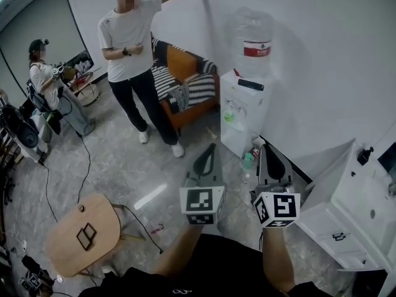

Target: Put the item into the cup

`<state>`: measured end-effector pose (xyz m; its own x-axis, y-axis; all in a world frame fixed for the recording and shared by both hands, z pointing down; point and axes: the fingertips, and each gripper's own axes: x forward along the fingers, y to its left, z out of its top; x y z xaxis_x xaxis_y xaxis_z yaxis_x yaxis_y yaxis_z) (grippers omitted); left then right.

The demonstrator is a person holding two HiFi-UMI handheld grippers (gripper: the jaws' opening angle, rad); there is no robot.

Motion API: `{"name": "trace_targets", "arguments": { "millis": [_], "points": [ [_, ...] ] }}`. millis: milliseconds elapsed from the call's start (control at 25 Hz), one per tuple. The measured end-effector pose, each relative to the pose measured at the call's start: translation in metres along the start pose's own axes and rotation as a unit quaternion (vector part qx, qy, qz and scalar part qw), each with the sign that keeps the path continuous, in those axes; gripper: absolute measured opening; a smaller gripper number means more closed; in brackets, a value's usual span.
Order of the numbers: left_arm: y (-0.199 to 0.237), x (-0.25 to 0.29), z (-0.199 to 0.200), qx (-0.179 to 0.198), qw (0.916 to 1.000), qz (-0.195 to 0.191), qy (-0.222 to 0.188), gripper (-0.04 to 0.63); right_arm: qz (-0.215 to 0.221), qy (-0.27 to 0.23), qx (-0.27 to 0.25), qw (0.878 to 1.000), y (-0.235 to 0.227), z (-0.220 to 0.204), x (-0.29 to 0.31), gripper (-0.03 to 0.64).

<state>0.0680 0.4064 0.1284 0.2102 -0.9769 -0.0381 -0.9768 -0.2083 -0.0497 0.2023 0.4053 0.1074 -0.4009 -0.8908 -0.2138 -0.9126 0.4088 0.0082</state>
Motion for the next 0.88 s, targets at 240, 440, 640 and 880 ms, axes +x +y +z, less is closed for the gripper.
{"name": "trace_targets", "arguments": {
  "millis": [240,440,640,880],
  "points": [
    [0.016,0.042,-0.014,0.002,0.9998,-0.017,-0.002,0.014,-0.002,-0.002,-0.011,1.0,-0.005,-0.015,0.046,0.011],
    [0.04,0.095,-0.029,-0.003,0.9996,-0.027,0.01,0.014,-0.005,0.011,-0.001,1.0,-0.009,-0.035,0.099,0.011],
    [0.07,0.15,-0.043,0.002,0.9992,-0.028,0.029,0.014,-0.003,0.032,0.012,0.999,-0.01,-0.059,0.152,0.011],
    [0.11,0.224,-0.059,-0.007,0.9974,-0.046,0.055,0.014,-0.012,0.047,-0.009,0.999,-0.018,-0.074,0.234,0.011]
  ]
}}
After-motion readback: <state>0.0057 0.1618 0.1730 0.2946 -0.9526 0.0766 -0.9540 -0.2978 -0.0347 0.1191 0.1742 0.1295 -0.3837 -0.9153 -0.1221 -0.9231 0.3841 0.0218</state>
